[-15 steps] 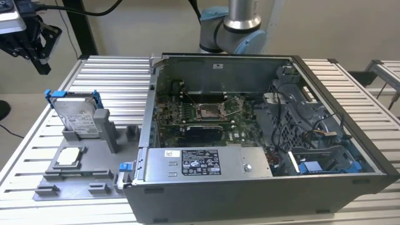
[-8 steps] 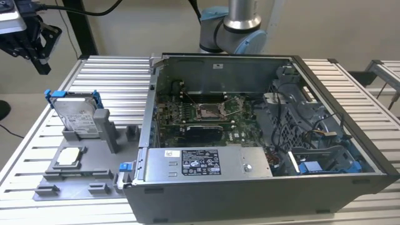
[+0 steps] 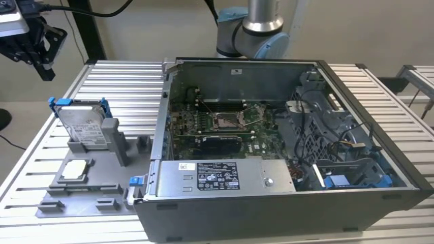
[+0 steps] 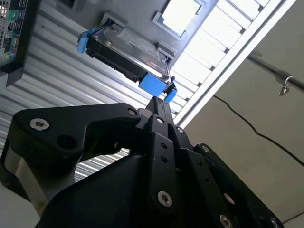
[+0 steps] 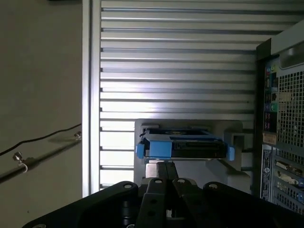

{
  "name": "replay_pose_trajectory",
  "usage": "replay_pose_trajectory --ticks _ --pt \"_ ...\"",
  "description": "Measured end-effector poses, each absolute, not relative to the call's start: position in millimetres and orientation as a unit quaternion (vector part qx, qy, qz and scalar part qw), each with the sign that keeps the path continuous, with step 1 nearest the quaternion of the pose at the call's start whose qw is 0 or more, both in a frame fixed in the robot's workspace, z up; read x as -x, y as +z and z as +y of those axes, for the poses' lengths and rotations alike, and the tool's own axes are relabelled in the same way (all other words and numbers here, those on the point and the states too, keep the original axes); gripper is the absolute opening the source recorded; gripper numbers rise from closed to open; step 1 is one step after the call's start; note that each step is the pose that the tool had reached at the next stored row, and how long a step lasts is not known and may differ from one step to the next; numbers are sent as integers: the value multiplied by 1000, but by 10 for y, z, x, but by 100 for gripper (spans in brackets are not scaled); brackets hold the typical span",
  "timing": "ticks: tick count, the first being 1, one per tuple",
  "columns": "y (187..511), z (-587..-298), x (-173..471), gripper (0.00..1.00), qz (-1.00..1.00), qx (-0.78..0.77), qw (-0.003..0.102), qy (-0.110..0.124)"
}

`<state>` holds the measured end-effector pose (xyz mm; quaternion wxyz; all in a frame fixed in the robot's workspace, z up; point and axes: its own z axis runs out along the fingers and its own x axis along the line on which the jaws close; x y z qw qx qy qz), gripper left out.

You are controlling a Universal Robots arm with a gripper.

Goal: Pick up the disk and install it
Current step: 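Pick up the disk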

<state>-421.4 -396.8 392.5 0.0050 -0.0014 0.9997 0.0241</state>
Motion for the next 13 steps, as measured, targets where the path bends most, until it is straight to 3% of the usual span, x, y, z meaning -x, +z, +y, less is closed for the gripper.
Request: replay_pose_trajectory --ticks 13 --pt "3925 -3967 4214 0 1000 6 5 24"
